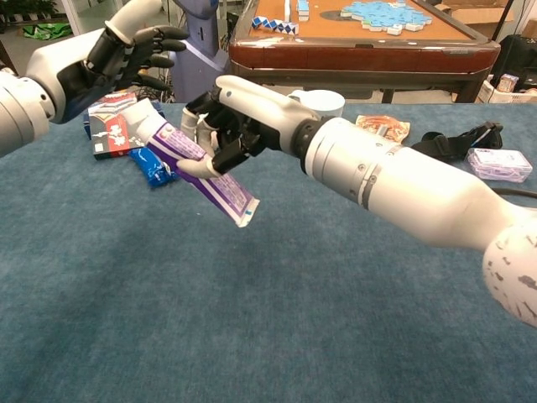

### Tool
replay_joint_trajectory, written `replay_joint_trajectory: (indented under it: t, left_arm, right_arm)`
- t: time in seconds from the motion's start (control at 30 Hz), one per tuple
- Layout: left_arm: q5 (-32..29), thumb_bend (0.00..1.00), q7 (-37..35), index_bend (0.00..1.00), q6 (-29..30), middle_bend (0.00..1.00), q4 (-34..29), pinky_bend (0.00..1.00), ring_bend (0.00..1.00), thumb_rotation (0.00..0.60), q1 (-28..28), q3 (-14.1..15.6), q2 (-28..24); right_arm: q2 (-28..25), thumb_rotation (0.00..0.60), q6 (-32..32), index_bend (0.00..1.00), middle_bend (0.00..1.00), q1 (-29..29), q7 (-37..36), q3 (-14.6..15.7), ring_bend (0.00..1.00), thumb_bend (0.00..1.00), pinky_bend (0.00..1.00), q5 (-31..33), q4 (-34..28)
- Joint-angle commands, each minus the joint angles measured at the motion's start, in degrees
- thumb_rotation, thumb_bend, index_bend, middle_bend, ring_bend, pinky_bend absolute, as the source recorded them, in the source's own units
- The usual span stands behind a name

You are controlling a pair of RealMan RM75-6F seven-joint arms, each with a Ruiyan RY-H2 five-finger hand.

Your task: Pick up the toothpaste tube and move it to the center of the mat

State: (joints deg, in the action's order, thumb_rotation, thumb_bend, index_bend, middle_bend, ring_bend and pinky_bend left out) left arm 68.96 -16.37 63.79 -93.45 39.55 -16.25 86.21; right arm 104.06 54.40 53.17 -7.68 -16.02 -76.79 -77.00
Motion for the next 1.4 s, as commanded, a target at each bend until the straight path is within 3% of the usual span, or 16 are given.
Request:
replay_joint_trajectory:
  t: [0.03, 1.03, 1.23, 1.4]
  left_arm:
    - [0.4, 0.01, -0.3, 0.0, 0.3, 0.0, 0.4, 0.09, 0.0, 0.0, 0.0, -0.2, 0.9]
    - [1.2, 0.01, -1.8, 0.0, -0.9, 0.0, 2.8, 0.07, 0.0, 0.0, 0.3, -1.3, 5.1]
    - [1.6, 0.01, -0.7, 0.0, -1.6, 0.0, 2.8, 0.07, 0.0, 0.0, 0.2, -1.3, 3.0]
    - [2.5, 0.01, 0.3, 0.0, -1.2, 0.0, 2.4, 0.07, 0.0, 0.0, -0.6, -0.9, 0.5]
  right_arm:
    - [0.5, 0.6, -0.3, 0.87, 0.79, 0.4, 0.4, -0.4, 0.7, 0.86, 0.49, 0.5, 0.4]
    - [4.2, 0.6, -0.5, 0.89, 0.81, 1.6, 3.4, -2.6, 0.72, 0.86, 0.49, 4.3, 1.2]
    - [-2.0, 0.6, -5.8, 0.89, 0.8, 2.2, 6.7, -0.6, 0.72, 0.86, 0.49, 4.5, -1.5]
    - [-11.7, 0.6, -15.8, 0.89, 0.79, 5.0, 13.3, 1.6, 0.7, 0.86, 0.49, 7.1, -5.5]
